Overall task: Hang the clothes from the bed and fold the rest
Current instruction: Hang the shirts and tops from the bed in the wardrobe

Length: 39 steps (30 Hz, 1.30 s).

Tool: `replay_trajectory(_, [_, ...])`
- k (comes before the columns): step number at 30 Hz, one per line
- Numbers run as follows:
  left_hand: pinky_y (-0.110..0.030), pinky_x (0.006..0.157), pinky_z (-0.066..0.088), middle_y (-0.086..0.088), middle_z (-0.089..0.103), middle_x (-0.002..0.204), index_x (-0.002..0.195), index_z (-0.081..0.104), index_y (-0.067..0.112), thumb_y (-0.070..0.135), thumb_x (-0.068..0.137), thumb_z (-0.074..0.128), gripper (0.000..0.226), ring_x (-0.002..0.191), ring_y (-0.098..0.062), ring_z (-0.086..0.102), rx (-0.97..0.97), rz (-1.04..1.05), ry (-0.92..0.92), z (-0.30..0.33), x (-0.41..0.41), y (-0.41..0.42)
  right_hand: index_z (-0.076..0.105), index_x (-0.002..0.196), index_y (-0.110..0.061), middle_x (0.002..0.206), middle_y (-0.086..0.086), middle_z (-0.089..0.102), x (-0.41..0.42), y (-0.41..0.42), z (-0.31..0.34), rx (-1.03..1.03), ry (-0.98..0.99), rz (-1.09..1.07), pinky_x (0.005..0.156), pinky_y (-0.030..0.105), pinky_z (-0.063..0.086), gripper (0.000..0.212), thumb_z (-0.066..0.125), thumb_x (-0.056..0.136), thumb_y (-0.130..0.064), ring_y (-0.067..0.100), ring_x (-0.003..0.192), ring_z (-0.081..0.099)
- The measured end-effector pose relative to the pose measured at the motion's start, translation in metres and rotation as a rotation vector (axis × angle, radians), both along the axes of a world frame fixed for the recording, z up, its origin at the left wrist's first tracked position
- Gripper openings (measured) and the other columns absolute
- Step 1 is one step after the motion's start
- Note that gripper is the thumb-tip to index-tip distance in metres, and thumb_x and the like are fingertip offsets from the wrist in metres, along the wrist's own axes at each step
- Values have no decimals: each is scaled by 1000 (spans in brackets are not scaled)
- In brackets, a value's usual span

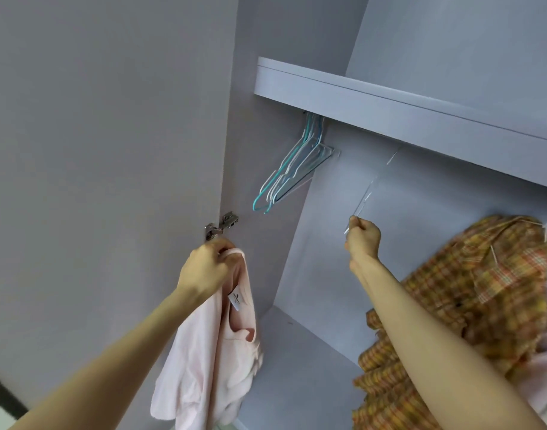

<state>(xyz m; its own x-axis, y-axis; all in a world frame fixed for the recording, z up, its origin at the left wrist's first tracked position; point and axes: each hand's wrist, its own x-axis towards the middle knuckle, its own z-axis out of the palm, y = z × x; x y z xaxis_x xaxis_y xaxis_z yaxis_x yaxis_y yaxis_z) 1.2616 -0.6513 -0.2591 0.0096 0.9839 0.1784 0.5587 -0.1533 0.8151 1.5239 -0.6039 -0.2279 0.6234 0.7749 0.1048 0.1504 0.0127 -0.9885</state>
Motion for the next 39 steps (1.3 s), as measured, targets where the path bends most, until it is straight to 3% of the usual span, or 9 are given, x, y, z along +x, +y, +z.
replay_trajectory(9, [-20,67,33,6,60,76,81,59,18,15,89,55,10,79,-19,53,-21,-91,-99,0,34,0,34,66,-13,62,6,39,29,-34,7,-25,-100,48,45,20,33,32,40,96,-5,13,48,36])
replay_trajectory(12, [-24,70,34,2,58,80,84,54,15,15,92,51,9,81,-20,52,-59,-131,-149,-5,45,-2,37,71,-12,65,5,44,22,-58,-28,-60,-49,108,40,14,38,27,39,95,-1,2,38,48])
replay_trajectory(16, [-27,66,36,4,53,75,86,48,15,16,94,49,9,71,-15,48,-104,-187,-180,-16,53,-10,43,73,-11,73,5,56,7,-102,-82,-47,61,196,45,16,44,25,42,95,2,4,45,56])
replay_trajectory(19, [-22,58,39,4,53,72,82,51,15,15,92,50,10,64,-11,47,-241,-129,-352,-25,60,-18,49,79,-10,73,7,61,-3,-137,-111,-42,136,303,55,23,51,18,46,94,0,13,53,59])
replay_trajectory(23, [-23,63,41,-1,56,76,81,60,14,1,85,49,17,72,-16,51,-507,-128,-513,-46,74,-32,55,96,-15,63,2,60,-5,-165,-133,-95,213,404,56,26,50,15,47,93,-3,18,57,60])
replay_trajectory(29, [-27,64,48,-9,61,81,87,66,10,14,90,53,13,71,-20,58,-783,-154,-539,-83,95,-53,50,87,-12,60,1,62,8,-189,-150,-172,195,485,52,24,46,16,40,98,-4,15,53,55])
replay_trajectory(32, [-29,73,51,-9,62,88,101,64,6,37,92,54,33,80,-21,60,-794,-215,-527,-88,112,-52,47,87,-12,60,5,61,13,-206,-162,-236,208,600,52,23,41,19,35,98,-1,16,54,53])
replay_trajectory(35, [-26,87,38,0,55,100,107,64,5,36,96,47,38,95,-16,50,-690,-280,-348,-87,129,-50,46,85,-11,59,4,58,18,-221,-170,-325,209,673,54,27,37,21,34,96,2,17,54,50])
replay_trajectory(39, [-16,55,33,-8,47,76,66,52,13,19,99,42,35,64,-14,41,-500,-302,-207,-94,141,-58,51,85,-11,68,4,61,26,-227,-169,-435,175,652,57,24,41,19,41,94,2,14,59,53])
